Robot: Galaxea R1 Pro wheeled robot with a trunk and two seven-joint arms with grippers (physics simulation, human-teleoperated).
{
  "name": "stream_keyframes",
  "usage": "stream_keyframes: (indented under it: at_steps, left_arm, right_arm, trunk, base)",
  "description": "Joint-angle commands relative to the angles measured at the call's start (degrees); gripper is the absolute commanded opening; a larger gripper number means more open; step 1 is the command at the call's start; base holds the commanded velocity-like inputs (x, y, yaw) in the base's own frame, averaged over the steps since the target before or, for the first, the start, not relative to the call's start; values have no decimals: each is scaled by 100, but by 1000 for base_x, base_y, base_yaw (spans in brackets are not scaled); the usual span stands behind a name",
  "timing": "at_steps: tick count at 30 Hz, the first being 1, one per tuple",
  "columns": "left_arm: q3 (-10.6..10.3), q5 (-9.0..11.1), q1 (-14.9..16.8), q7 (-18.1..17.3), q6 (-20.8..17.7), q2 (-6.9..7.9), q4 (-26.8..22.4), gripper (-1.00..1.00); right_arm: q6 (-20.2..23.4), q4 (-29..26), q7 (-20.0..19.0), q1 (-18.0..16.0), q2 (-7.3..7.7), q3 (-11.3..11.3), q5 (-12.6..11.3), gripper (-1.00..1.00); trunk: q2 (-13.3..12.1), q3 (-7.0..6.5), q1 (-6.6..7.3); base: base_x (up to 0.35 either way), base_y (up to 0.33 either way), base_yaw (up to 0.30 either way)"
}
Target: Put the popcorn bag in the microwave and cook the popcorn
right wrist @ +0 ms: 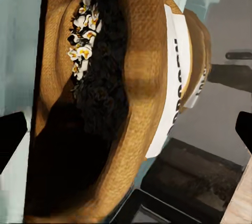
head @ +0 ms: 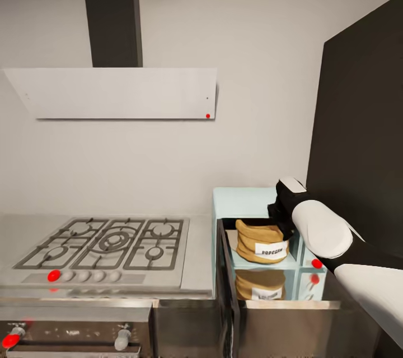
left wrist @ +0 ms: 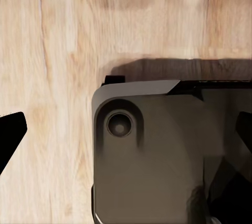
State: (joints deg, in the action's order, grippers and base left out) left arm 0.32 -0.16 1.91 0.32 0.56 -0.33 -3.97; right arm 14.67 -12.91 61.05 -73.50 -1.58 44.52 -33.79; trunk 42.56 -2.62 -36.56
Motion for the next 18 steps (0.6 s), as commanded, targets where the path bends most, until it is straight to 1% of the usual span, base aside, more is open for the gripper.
stream_keyframes:
  at_steps: [1,18]
  left_arm:
    - [3,-2,0,3,6,-1,1,100]
    - [3,-2,2,3,6,-2,1,100]
  right_arm:
    - [55,-19,-8,3,-2,-33,-48,100]
    - [62,-18,-67,3,-9,-33,-48,100]
  trunk:
    - [2,-6,1]
    - [2,-120,1]
  base:
    - [-274,0,0]
    - [-335,0,0]
